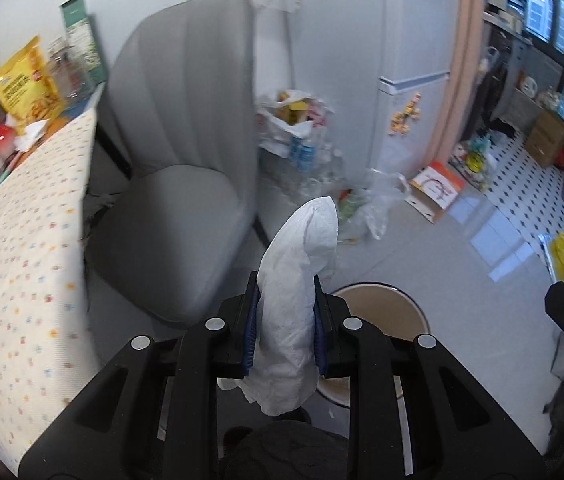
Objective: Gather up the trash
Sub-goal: 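Open both grippers over the beige bin to drop tissue and paper, then move both open grippers back over the table toward the red-white wrappers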
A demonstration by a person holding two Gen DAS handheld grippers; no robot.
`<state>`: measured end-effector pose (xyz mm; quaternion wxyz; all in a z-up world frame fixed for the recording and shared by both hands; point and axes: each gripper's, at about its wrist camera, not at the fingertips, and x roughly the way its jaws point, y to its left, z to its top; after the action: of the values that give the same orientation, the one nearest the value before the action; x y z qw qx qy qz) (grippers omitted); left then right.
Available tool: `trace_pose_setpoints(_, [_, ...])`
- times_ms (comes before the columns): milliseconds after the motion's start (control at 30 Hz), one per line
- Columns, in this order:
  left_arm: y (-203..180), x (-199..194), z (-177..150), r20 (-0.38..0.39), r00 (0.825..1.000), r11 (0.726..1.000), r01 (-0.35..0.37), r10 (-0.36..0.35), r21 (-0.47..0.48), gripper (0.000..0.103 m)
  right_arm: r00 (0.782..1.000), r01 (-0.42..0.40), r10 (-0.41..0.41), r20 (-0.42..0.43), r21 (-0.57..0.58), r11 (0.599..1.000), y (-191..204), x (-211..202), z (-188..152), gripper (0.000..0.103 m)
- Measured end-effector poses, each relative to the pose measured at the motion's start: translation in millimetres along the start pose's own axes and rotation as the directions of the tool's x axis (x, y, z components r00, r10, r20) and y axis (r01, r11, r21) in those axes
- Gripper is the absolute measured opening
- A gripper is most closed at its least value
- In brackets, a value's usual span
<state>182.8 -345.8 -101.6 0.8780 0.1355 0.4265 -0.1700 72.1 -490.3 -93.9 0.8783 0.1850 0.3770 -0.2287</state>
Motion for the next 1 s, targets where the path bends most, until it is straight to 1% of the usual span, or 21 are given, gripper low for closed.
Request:
trace_pose_setpoints(67, [-13, 2, 0, -0.005, 1.0, 1.0, 0.021, -0.021, 0.017, 0.023, 0.999, 0.032, -0.032, 0.002, 0.021, 0.999, -14, -2, -1, 0.069])
trace_pose_setpoints(167, [-32, 4, -1, -0.015, 0.999, 0.997, 0.052, -0.051, 0.049, 0.023, 0.998, 0.061, -0.061, -0.002, 0.06, 0.996, -36, -5, -2, 0.069])
trace_pose_setpoints(300, [-49, 7, 0, -0.023, 0.996, 0.994, 0.091, -0.089, 0.062, 0.023, 0.995, 0.1, -0.098, -0.019, 0.101, 0.99, -63, -6, -6, 0.069])
trace_pose_setpoints(367, [-57, 8, 0, -0.035, 0.991, 0.989, 0.13, -0.128, 0.064, 0.028, 0.993, 0.118, -0.117, -0.019, 0.101, 0.988, -70, -7, -7, 0.069])
trace_pose_setpoints(400, [-58, 8, 0, -0.037, 0.989, 0.987, 0.146, -0.144, 0.061, 0.034, 0.992, 0.128, -0.127, -0.015, 0.106, 0.986, -74, -9, -7, 0.069])
trace_pose_setpoints(433, [-58, 8, 1, -0.036, 0.988, 0.986, 0.155, -0.153, 0.056, 0.051, 0.991, 0.13, -0.129, -0.014, 0.11, 0.985, -77, -10, -8, 0.069])
trace_pose_setpoints(467, [-59, 5, 1, -0.023, 0.987, 0.986, 0.16, -0.159, 0.052, 0.06, 0.991, 0.132, -0.131, -0.012, 0.115, 0.985, -79, -11, -8, 0.069])
trace_pose_setpoints(600, [-52, 3, 4, -0.009, 0.986, 0.985, 0.166, -0.165, 0.037, 0.062, 0.991, 0.131, -0.13, -0.011, 0.129, 0.983, -86, -11, -9, 0.069])
trace_pose_setpoints(667, [-46, 2, 4, -0.004, 0.985, 0.985, 0.171, -0.171, 0.02, 0.07, 0.991, 0.13, -0.13, -0.011, 0.129, 0.983, -87, -12, -9, 0.069])
trace_pose_setpoints(800, [-39, -3, 4, 0.009, 0.988, 0.988, 0.155, -0.155, 0.015, 0.071, 0.993, 0.119, -0.119, -0.006, 0.125, 0.985, -86, -14, -10, 0.069])
trace_pose_setpoints(900, [-27, -12, 4, 0.031, 0.991, 0.991, 0.13, -0.13, 0.012, 0.078, 0.994, 0.107, -0.107, 0.001, 0.117, 0.987, -78, -15, -9, 0.069])
trace_pose_setpoints(967, [-18, -19, 5, 0.049, 0.992, 0.994, 0.112, -0.112, 0.008, 0.085, 0.995, 0.1, -0.101, 0.006, 0.112, 0.989, -72, -17, -9, 0.07])
trace_pose_setpoints(1000, [-13, -23, 4, 0.057, 0.993, 0.995, 0.104, -0.104, 0.003, 0.086, 0.995, 0.093, -0.095, 0.01, 0.107, 0.99, -69, -18, -8, 0.071])
